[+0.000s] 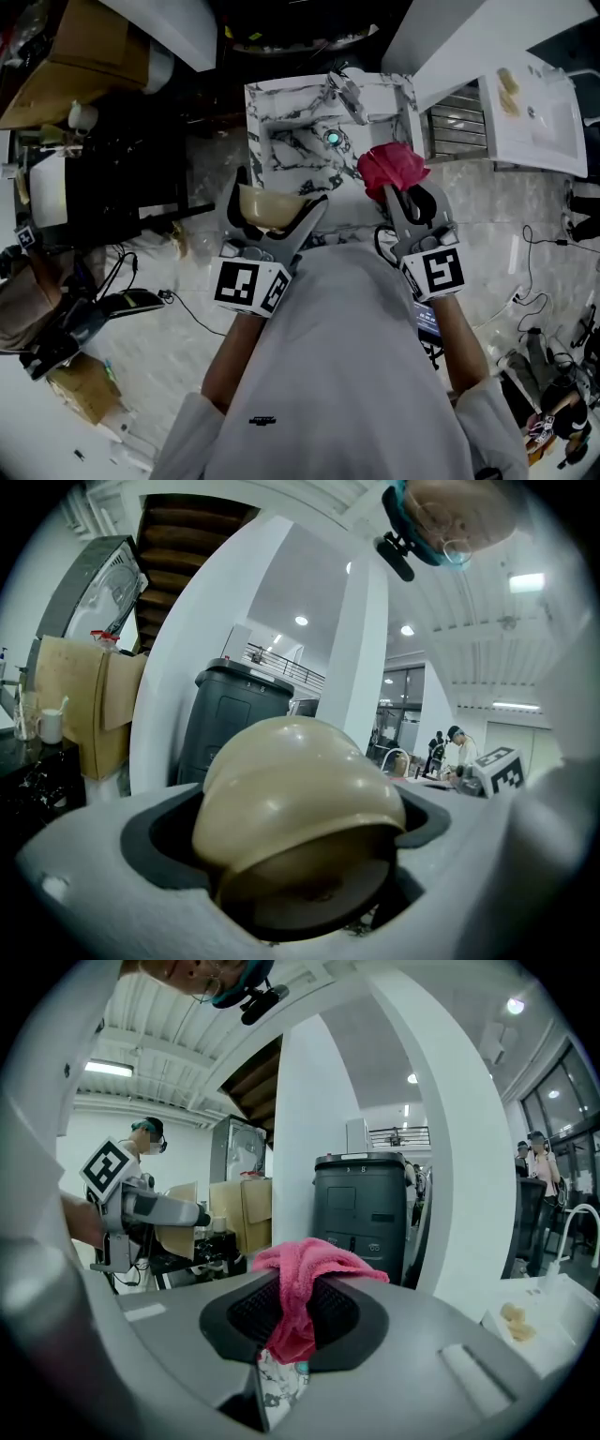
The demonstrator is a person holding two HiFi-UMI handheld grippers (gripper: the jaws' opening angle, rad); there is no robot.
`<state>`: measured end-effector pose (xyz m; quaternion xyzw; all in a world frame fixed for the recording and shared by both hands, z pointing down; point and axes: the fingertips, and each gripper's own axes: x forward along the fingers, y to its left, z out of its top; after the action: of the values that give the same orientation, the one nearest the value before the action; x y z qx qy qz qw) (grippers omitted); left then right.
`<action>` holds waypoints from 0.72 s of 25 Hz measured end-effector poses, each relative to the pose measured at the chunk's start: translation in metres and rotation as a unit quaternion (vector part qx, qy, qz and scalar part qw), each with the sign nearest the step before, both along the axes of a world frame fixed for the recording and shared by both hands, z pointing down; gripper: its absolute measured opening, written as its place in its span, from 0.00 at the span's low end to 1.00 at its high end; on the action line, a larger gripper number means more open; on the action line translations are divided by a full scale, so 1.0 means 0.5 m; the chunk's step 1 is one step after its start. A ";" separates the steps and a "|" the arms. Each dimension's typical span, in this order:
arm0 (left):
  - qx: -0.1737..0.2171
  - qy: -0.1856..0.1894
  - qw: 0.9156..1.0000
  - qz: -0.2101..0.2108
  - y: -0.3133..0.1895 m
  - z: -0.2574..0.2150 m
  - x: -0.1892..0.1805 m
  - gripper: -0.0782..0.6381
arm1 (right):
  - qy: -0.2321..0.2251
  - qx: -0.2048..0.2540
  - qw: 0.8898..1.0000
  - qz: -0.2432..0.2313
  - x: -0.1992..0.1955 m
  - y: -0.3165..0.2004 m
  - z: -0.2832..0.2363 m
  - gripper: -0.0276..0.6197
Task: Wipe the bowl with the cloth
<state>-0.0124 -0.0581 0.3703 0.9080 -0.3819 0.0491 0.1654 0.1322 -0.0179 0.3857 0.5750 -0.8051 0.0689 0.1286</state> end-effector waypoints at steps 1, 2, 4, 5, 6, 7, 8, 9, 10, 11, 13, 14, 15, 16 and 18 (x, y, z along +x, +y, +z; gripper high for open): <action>-0.001 0.000 1.000 0.001 0.002 0.001 0.002 0.92 | 0.005 -0.003 1.000 -0.003 -0.004 0.004 0.003 0.14; -0.003 -0.001 1.000 0.003 0.005 0.003 0.003 0.92 | 0.008 -0.006 1.000 -0.004 -0.008 0.008 0.005 0.14; -0.007 -0.001 1.000 0.006 0.008 0.007 0.006 0.92 | 0.004 -0.005 1.000 0.001 -0.010 0.011 0.009 0.14; -0.008 -0.002 1.000 0.008 0.008 0.010 0.008 0.92 | 0.000 -0.008 1.000 0.007 -0.007 0.013 0.012 0.14; -0.008 -0.003 1.000 0.010 0.008 0.012 0.010 0.92 | -0.004 -0.013 1.000 0.012 -0.004 0.014 0.015 0.14; -0.009 -0.003 1.000 0.012 0.007 0.014 0.011 0.92 | -0.009 -0.016 1.000 0.016 -0.002 0.016 0.015 0.14; -0.010 -0.003 1.000 0.013 0.007 0.017 0.011 0.92 | -0.013 -0.015 1.000 0.017 0.000 0.016 0.014 0.14; -0.012 -0.002 1.000 0.014 0.007 0.020 0.011 0.92 | -0.015 -0.012 1.000 0.017 0.001 0.016 0.011 0.14; -0.015 -0.001 1.000 0.014 0.008 0.022 0.010 0.92 | -0.014 -0.010 1.000 0.016 0.003 0.016 0.010 0.14; -0.017 0.000 1.000 0.014 0.009 0.025 0.009 0.92 | -0.011 -0.009 1.000 0.015 0.004 0.017 0.009 0.14; -0.020 0.001 1.000 0.015 0.012 0.028 0.011 0.92 | -0.007 -0.009 1.000 0.011 0.005 0.017 0.009 0.14; -0.021 0.001 1.000 0.017 0.014 0.030 0.013 0.92 | -0.007 -0.010 1.000 0.009 0.004 0.018 0.009 0.14; -0.022 0.001 1.000 0.018 0.015 0.031 0.014 0.92 | -0.008 -0.011 1.000 0.007 0.002 0.019 0.009 0.14; -0.022 0.001 1.000 0.019 0.015 0.032 0.015 0.92 | -0.010 -0.012 1.000 0.005 0.000 0.020 0.009 0.14; -0.023 0.001 1.000 0.018 0.013 0.032 0.012 0.92 | -0.011 -0.015 1.000 0.001 -0.005 0.020 0.011 0.14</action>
<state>-0.0061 -0.0518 0.3862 0.9107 -0.3640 0.0602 0.1857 0.1299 -0.0078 0.3911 0.5729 -0.8048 0.0876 0.1279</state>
